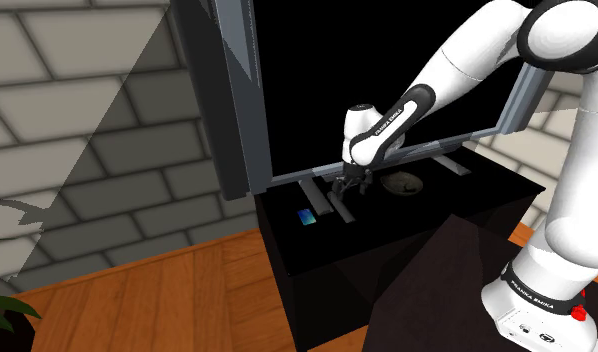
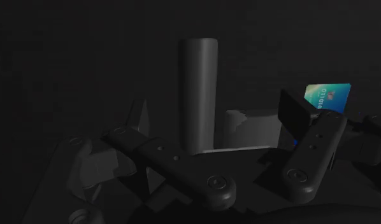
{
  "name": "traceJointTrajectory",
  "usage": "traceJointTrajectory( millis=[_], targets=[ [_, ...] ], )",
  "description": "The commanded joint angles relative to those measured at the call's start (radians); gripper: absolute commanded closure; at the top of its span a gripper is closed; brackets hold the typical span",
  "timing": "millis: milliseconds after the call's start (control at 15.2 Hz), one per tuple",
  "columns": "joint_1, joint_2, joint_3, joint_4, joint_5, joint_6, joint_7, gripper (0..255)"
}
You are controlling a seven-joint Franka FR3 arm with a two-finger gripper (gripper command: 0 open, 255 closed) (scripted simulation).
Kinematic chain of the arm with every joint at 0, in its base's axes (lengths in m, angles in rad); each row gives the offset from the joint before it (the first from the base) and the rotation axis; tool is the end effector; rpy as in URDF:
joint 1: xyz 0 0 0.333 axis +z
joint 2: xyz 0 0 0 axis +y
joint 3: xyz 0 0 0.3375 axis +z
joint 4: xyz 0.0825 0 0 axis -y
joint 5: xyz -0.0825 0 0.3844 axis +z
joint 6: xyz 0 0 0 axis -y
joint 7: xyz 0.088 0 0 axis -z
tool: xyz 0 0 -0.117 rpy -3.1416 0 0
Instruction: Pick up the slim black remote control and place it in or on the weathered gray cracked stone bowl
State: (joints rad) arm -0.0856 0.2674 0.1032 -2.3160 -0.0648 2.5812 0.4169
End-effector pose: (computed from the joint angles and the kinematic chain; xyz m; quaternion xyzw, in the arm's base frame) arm 0.5301 0.0108 0.2379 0.9849 -0.1731 0.0007 0.0035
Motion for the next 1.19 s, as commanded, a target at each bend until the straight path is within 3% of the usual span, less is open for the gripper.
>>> traceJointTrajectory(
  millis=[0,264,726,1122],
  targets=[
    [0.006,0.085,-0.014,0.047,-0.021,0.037,0.024,0],
    [0.016,0.223,-0.041,0.139,-0.04,0.078,0.051,0],
    [0.024,0.313,-0.053,0.162,-0.052,0.145,0.059,0],
    [0.025,0.321,-0.054,0.165,-0.053,0.151,0.06,0]
  ],
)
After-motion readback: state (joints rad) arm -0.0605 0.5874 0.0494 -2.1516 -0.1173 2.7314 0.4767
